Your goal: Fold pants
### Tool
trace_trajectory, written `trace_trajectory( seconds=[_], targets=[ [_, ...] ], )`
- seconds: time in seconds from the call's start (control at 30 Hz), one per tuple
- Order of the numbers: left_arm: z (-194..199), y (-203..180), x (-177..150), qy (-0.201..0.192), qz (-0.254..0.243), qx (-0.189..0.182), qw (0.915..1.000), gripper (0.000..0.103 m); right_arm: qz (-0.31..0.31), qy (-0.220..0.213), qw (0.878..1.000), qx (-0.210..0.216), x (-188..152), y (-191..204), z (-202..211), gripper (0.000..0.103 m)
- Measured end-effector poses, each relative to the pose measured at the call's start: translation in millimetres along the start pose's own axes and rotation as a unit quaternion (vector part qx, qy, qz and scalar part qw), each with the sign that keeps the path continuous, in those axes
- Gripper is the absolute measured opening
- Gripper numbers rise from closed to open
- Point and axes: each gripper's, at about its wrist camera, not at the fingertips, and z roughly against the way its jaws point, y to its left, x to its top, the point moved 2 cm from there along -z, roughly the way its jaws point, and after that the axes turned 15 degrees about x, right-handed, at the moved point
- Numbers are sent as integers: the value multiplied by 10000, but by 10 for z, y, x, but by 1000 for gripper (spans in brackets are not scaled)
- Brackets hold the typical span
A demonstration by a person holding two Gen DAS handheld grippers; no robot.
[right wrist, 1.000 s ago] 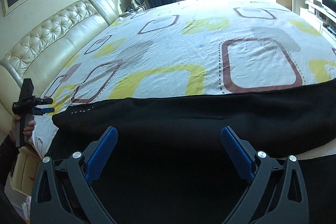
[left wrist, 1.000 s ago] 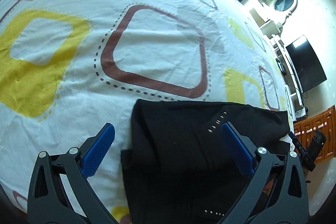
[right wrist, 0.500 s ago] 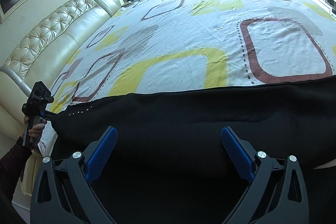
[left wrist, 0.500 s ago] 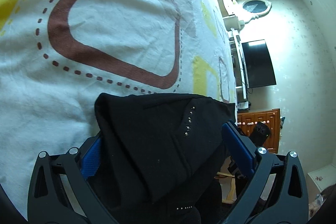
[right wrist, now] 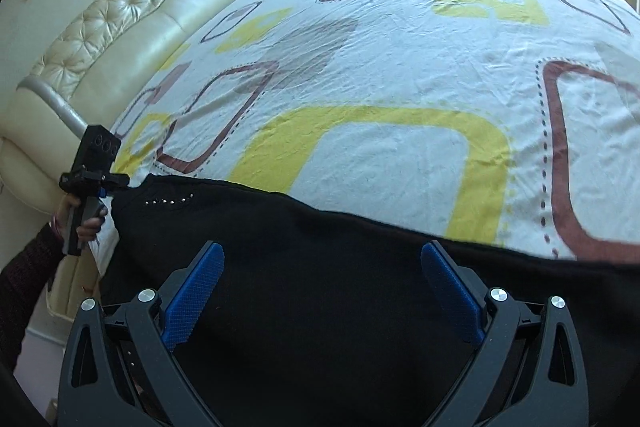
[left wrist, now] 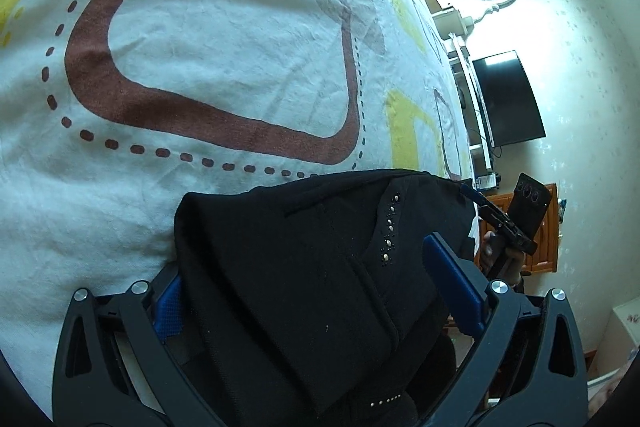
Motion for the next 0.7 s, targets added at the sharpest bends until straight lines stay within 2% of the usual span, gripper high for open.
trace_trajectory(
  seconds=[0.1,0.23,0.3,0.33,0.37,0.43,0.47,0.5,0.57,0.7],
  targets=[
    [-16,-12,7,102,-97,85,9999,101,325,531,9980,69,158,-52,-204,99],
    [-2,-156,16,122,-411,542,9976,100,553,1142,9915,300,234,-84,-500,98],
    [34,-251,15,-99,-645,765,9949,76,629,1349,9878,459,242,-74,-617,97],
    [30,-289,11,-140,-767,868,9932,44,634,1434,9865,481,236,-78,-660,97],
    [6,-301,6,-138,-843,1022,9911,29,632,1536,9851,446,233,-88,-706,96],
    [-89,-268,9,13,-837,1122,9901,26,584,1655,9841,281,238,-123,-752,81],
    [-102,-248,5,19,-804,1106,9906,24,539,1654,9846,168,254,-152,-738,65],
    [-89,-233,8,-18,-773,1002,9920,21,468,1633,9854,106,274,-192,-705,42],
    [-28,-232,11,-164,-770,778,9939,14,274,1680,9848,341,279,-257,-645,27],
    [24,-272,9,-320,-897,764,9925,13,342,1749,9834,351,217,-212,-605,13]
  ],
)
